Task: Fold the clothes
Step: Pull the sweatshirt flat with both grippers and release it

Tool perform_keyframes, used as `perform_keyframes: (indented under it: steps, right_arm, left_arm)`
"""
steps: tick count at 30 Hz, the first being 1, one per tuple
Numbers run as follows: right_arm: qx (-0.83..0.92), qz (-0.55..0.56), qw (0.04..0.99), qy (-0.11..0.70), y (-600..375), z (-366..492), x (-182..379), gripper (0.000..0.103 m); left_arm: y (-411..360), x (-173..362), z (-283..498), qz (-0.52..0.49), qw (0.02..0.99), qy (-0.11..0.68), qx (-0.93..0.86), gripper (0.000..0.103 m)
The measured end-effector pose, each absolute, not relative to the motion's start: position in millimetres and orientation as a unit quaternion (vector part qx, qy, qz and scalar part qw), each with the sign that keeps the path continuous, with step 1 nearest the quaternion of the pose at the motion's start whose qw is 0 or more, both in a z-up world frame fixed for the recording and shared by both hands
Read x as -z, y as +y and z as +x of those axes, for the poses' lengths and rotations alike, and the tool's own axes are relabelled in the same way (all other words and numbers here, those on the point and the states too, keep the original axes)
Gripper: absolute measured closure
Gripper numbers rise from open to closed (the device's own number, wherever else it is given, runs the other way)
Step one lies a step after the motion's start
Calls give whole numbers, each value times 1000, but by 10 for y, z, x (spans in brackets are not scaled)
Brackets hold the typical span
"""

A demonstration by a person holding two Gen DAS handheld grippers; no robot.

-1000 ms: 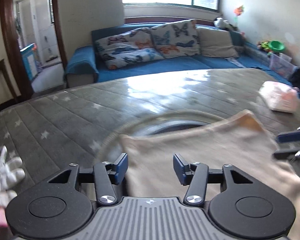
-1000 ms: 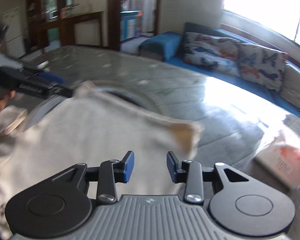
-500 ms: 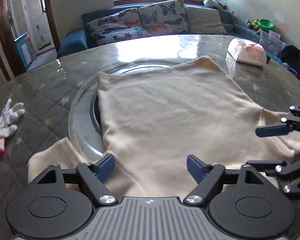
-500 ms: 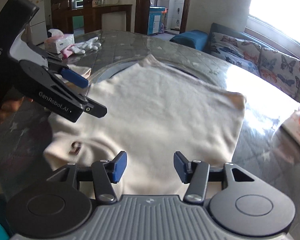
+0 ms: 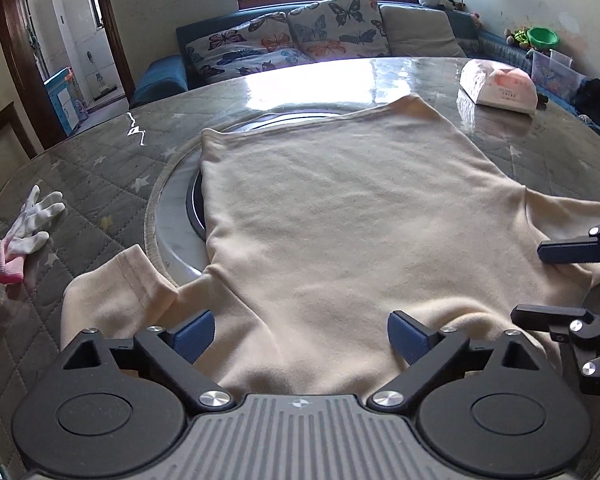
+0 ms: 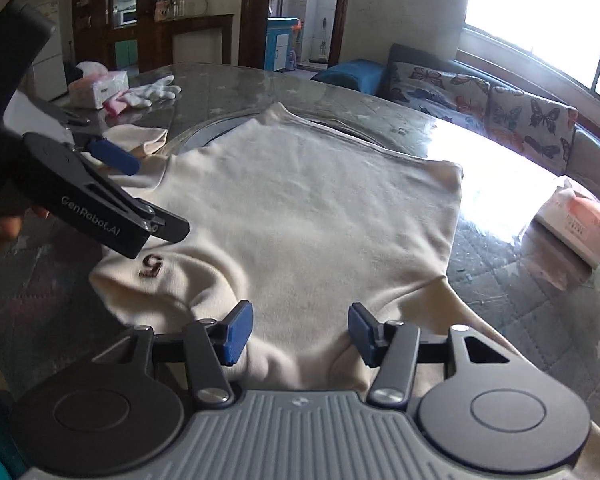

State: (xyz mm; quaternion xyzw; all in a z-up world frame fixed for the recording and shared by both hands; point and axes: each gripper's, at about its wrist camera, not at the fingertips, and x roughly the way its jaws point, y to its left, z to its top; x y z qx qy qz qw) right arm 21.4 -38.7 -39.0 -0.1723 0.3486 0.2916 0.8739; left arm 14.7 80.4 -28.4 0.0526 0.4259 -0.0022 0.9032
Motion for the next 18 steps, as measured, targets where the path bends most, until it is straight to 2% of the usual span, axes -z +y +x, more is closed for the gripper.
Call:
perform_keyframes:
  steps: [6,12,18]
  right_arm:
    - [-276,-159,890,327,-476,201,235,44]
    - [-271,-170,881,349,-432,226,422,44]
    - [-268,-191,884,331,-433,126,398,41]
  left_arm:
    - [781,312,93,58,902,427,-3,4]
    - [753,314,73,63,901,429,-6,3]
    - [762,320,78,64,900,431,-12,0]
